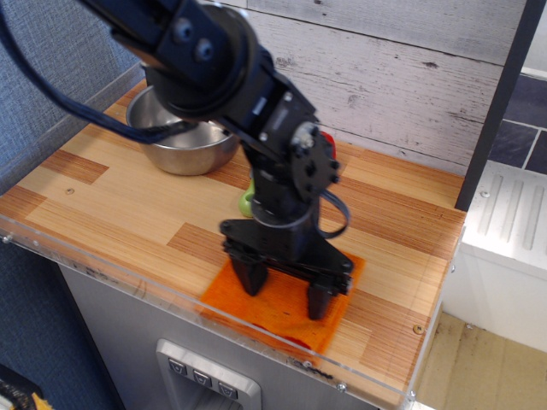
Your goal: Bring the napkin across so it is near the bowl.
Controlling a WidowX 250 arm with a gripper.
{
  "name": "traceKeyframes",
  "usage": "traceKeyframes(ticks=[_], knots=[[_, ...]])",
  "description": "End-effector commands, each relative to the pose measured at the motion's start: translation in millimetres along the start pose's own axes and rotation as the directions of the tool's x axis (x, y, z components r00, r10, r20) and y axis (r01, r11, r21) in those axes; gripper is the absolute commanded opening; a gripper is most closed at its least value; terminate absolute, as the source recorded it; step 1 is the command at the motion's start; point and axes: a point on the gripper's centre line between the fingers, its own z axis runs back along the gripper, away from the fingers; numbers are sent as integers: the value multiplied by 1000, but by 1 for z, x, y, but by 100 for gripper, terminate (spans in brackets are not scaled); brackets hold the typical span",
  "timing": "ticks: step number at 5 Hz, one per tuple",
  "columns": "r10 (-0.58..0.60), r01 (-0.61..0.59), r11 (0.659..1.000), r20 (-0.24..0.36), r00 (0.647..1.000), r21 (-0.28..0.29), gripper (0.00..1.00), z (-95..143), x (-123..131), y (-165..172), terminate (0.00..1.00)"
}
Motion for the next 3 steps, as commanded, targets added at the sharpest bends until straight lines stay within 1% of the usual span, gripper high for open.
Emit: traceKeyframes(ticks=[1, 3], knots=[[97, -97, 995, 9, 995, 30, 100, 6, 3, 47, 0], [176, -176, 984, 1, 984, 39, 100, 4, 10, 94, 0]])
